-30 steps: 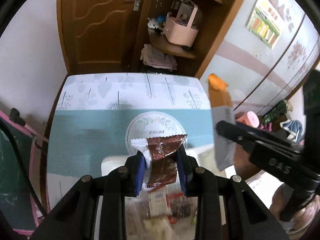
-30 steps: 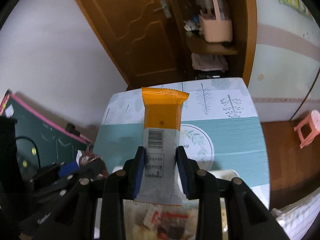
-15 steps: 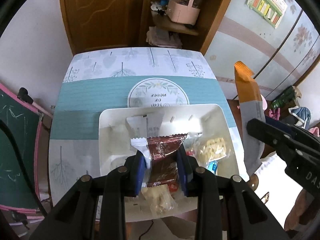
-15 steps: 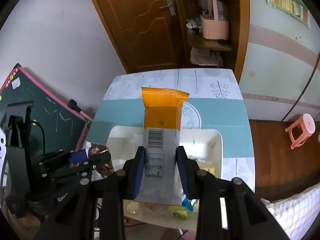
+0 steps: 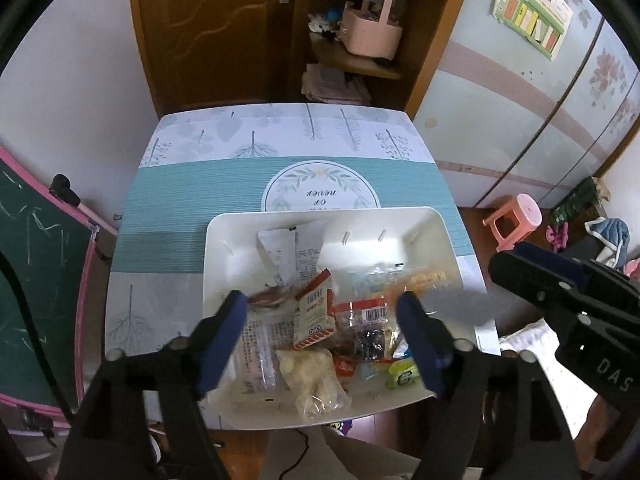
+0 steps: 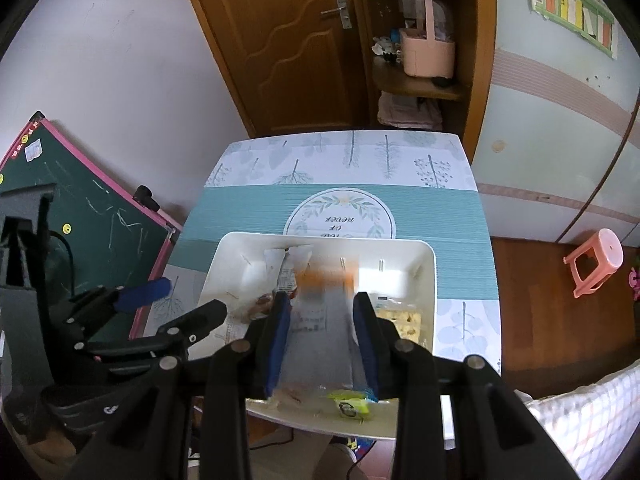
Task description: Organize snacks
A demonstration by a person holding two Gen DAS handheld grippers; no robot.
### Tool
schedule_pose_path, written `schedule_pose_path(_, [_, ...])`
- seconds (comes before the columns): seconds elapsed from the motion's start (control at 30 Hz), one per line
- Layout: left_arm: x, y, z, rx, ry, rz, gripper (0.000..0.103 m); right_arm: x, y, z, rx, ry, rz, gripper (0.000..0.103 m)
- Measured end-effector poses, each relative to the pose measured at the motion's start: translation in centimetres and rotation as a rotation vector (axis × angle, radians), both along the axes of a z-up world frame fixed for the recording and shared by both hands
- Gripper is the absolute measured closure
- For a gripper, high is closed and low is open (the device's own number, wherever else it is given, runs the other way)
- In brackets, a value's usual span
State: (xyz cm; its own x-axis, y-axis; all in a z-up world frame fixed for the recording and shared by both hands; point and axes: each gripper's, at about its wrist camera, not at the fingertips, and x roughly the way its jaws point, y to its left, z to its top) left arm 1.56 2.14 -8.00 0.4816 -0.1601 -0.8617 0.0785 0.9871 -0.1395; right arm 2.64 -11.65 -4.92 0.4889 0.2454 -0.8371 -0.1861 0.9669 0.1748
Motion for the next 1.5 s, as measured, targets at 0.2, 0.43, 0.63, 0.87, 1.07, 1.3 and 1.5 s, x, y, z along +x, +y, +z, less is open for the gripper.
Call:
schedule_pose_path(0.2, [0.0,-0.2,-0.1,0.005,0.01,-0.002,0.019,-0.2,-0.2,0.1,-0.007,0.004,-0.012,0.065])
schedule_pose_path(0.43, [-0.2,-0.8,0.8,0.05,-0.019,-0.006,0.018,-0.5,-0.5,0.4,-0.004,0.002,-0.024,0.058])
schedule_pose_path(0.63, [-0.4,-0.9,1.8,0.067,-0.037,-0.004,0.015,-0.6,-0.6,0.9,-0.005,-0.018,-0.024,0.056])
schedule_pose_path(0.87, [-0.7,-1.0,2.9,0.083,-0.056,-0.007,0.014,-0.8,-0.7,1.6,-0.005,-0.034,-0.034,0.055])
schedule_pose_path(1.07, [-1.0,-0.8,3.9,0.092,-0.078,0.0,0.013,-1.0,-0.6,2.5,-0.001,-0.049,-0.037,0.052])
schedule_pose_path(1.3, [-1.7,-0.7,4.8,0.102,-0.099,0.022,0.012,-1.8,-0.3,3.5,0.003,-0.081,-0.041,0.049])
schedule_pose_path(1.5, [-2.2,-0.6,5.3,0.112,-0.114,0.033,0.012,-2.2,-0.2,3.7,0.009,-0.09,-0.058,0.049])
